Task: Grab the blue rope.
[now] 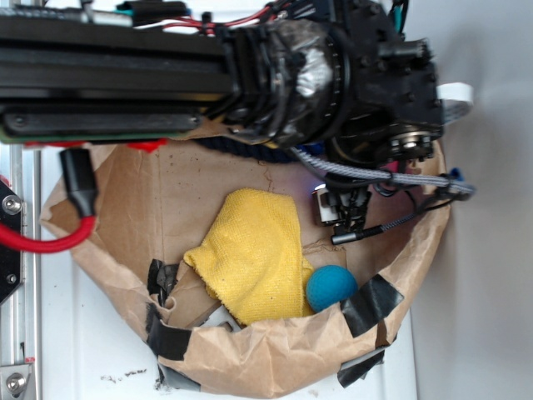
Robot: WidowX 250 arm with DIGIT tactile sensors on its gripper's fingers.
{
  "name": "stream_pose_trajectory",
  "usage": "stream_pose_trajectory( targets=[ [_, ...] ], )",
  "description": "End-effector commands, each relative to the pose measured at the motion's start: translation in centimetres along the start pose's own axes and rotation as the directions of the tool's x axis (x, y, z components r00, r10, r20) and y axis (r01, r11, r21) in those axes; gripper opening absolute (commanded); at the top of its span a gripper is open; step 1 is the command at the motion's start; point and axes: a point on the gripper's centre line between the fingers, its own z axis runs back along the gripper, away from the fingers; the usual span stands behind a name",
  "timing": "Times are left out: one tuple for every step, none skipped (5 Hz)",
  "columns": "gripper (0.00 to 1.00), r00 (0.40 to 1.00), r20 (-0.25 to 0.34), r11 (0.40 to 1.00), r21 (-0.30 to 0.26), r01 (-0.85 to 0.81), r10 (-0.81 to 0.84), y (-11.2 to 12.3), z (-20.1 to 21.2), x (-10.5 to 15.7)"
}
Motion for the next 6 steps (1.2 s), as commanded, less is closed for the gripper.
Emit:
stream_pose_trajectory(
  targets=[
    [1.00, 0.960, 0.277, 0.998, 0.037, -0.049, 0.037, 1.1, 2.2, -1.0],
    [1.00, 0.969, 0.244, 0.999, 0.017, -0.032, 0.027, 1.0, 1.4, -0.6],
    [1.00, 0.976, 0.218, 1.000, 0.016, -0.002, -0.002, 0.6, 0.8, -0.4],
    [1.00, 0.979, 0.204, 0.997, 0.070, 0.015, -0.029, 0.1, -0.8, 0.5],
    [1.00, 0.981, 0.188, 0.993, 0.108, 0.037, -0.057, -0.9, -2.3, 1.1],
    [0.00, 0.980, 0.189, 0.995, 0.089, 0.049, -0.065, -1.2, -2.0, 0.9]
  ],
)
